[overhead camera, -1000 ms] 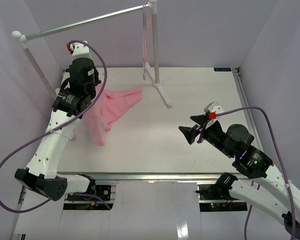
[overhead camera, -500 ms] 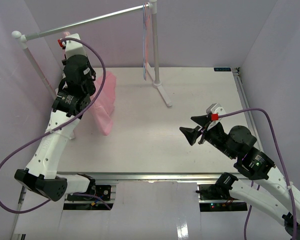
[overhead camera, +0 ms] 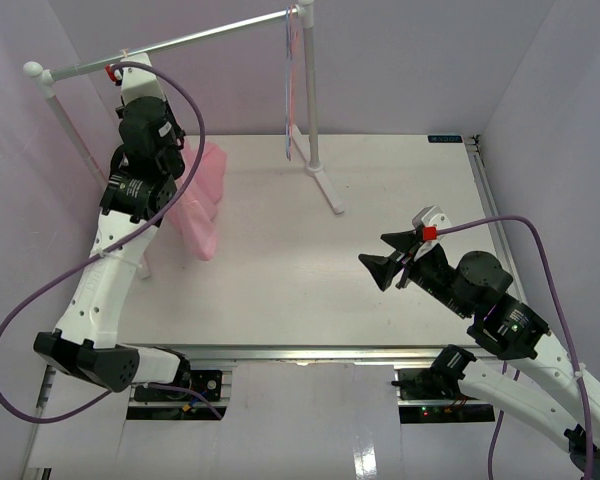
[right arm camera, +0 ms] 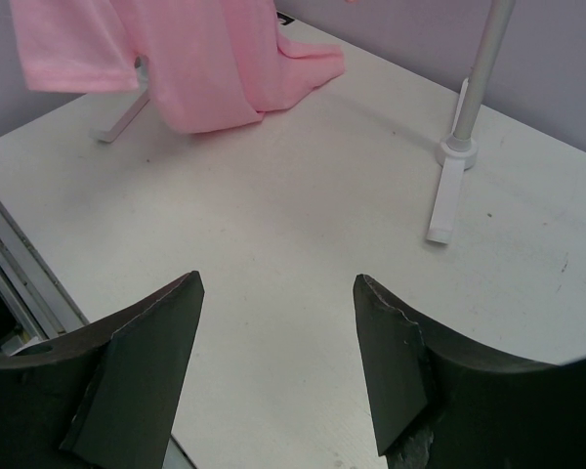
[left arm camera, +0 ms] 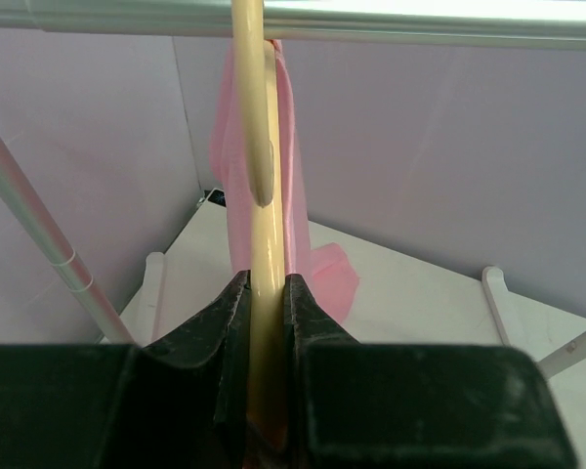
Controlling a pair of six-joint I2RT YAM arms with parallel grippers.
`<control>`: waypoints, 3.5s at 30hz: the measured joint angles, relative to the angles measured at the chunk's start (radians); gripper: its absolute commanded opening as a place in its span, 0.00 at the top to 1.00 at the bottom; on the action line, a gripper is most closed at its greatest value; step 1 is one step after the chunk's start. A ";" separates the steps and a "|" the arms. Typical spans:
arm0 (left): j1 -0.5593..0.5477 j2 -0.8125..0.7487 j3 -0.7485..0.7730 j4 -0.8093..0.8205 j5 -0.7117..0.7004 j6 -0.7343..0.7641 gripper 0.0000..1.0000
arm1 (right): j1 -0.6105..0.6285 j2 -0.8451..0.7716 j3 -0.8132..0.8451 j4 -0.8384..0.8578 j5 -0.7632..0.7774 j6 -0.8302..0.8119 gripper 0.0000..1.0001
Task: Place the t-shirt on the hanger
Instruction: Place the hanger at the clothesline.
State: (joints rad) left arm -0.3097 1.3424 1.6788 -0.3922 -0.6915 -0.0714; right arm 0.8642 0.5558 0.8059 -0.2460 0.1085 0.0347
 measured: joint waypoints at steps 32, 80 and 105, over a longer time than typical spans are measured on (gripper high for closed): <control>0.177 0.127 -0.072 -0.067 0.309 -0.129 1.00 | 0.000 -0.066 -0.029 0.003 -0.003 0.006 0.30; 0.180 0.034 -0.021 0.006 0.493 0.055 1.00 | 0.000 -0.425 -0.394 0.047 -0.227 0.181 0.31; 0.181 0.141 0.004 0.175 0.375 0.091 1.00 | 0.000 -0.457 -0.396 0.047 -0.245 0.191 0.31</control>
State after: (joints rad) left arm -0.1291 1.4838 1.6824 -0.2168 -0.3165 0.0200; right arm 0.8642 0.0993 0.4103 -0.1986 -0.1369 0.2256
